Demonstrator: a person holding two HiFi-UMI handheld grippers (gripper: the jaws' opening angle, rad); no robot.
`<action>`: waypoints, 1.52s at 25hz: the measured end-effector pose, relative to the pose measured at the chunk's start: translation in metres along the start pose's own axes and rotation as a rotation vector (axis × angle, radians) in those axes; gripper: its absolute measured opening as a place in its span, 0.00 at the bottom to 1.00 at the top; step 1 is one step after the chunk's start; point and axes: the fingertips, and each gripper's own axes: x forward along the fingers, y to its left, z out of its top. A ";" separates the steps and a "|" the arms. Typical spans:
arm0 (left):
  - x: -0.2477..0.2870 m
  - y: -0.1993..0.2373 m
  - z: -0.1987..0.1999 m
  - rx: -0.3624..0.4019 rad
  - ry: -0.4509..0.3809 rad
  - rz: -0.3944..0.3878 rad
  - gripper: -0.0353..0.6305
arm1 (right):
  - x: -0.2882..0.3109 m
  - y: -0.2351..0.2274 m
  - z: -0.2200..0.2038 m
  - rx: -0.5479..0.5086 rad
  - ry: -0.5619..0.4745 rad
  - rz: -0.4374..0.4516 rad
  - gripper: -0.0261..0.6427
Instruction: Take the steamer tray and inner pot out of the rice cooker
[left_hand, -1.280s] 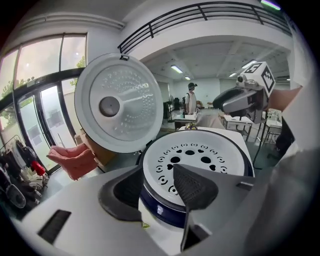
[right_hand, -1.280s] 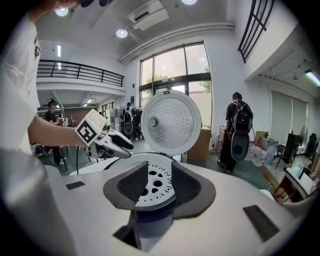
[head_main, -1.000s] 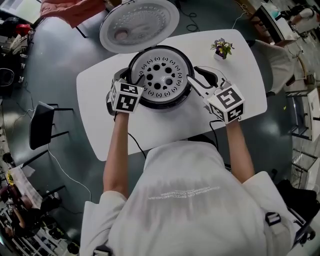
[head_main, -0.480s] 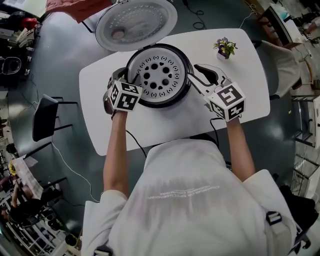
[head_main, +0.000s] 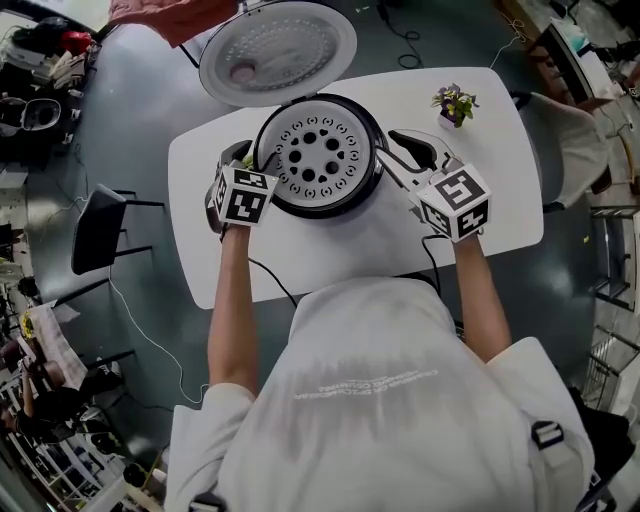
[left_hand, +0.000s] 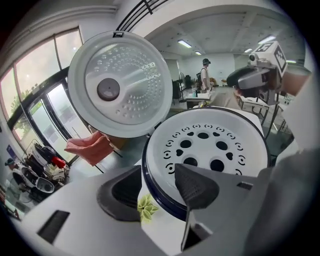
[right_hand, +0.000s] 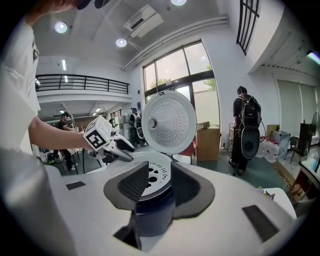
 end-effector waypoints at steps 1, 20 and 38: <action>0.000 -0.004 -0.002 -0.009 0.009 -0.024 0.36 | 0.000 0.000 0.002 -0.004 -0.003 0.004 0.27; -0.033 -0.006 0.010 -0.262 -0.163 -0.084 0.19 | 0.019 0.008 0.009 -0.044 -0.016 0.094 0.26; -0.059 0.006 0.023 -0.722 -0.438 -0.235 0.12 | 0.040 0.024 0.009 -0.060 0.007 0.156 0.26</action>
